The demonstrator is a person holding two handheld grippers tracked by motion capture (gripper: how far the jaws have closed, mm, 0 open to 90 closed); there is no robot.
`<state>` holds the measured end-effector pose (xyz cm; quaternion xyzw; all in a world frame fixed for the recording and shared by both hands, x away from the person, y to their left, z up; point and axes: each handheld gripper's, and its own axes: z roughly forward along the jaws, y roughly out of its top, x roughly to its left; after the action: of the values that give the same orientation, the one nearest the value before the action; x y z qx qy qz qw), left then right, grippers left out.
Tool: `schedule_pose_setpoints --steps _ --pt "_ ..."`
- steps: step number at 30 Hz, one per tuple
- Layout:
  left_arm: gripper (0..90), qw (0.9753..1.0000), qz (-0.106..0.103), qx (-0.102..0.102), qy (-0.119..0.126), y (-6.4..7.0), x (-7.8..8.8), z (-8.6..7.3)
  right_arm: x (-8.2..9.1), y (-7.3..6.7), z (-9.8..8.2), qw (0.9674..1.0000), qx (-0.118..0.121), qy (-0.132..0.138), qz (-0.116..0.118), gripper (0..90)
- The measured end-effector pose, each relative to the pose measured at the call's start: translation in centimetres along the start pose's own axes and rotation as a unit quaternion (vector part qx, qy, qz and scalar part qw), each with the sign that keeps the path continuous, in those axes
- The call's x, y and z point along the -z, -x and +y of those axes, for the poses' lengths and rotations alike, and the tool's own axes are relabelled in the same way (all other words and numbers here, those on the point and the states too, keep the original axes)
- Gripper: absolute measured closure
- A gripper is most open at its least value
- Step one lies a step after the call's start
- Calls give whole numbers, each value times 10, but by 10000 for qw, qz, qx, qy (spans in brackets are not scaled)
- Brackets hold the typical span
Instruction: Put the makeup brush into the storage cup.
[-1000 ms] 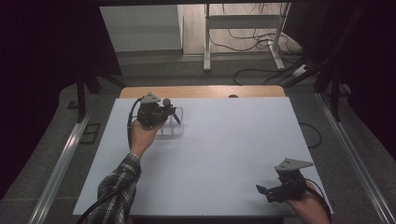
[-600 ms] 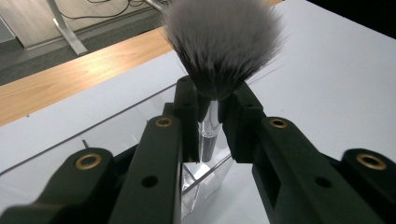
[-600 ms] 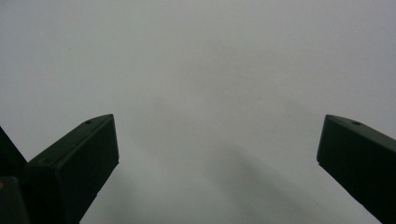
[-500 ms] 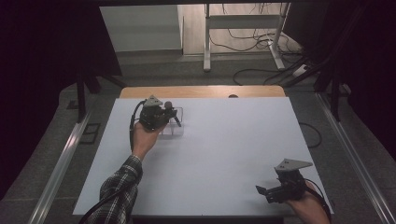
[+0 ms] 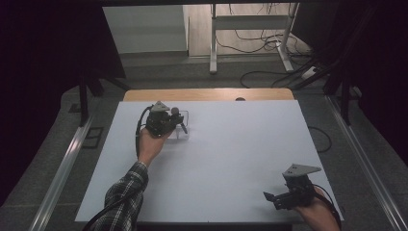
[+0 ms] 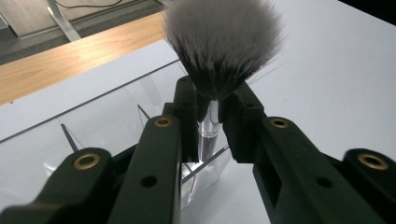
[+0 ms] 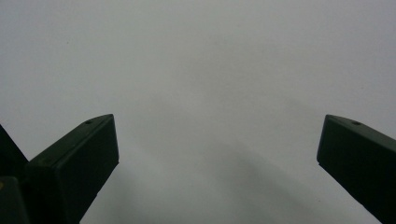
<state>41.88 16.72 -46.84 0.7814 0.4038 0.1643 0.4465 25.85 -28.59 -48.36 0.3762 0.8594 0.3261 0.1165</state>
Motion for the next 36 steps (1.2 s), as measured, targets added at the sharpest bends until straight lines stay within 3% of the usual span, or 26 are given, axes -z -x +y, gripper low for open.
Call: schedule_pose_setpoints --steps 14,23,36 --pt "457 9999 123 -83 -37 2 5 6 0 0 0 10000 5 3 -10 0" --pt "344 9996 122 -178 -198 3 5 8 0 0 0 10000 42 35 -26 0" --pt "115 9996 80 -20 -253 1 15 10 -1 -2 1 10000 57 -18 -21 0"
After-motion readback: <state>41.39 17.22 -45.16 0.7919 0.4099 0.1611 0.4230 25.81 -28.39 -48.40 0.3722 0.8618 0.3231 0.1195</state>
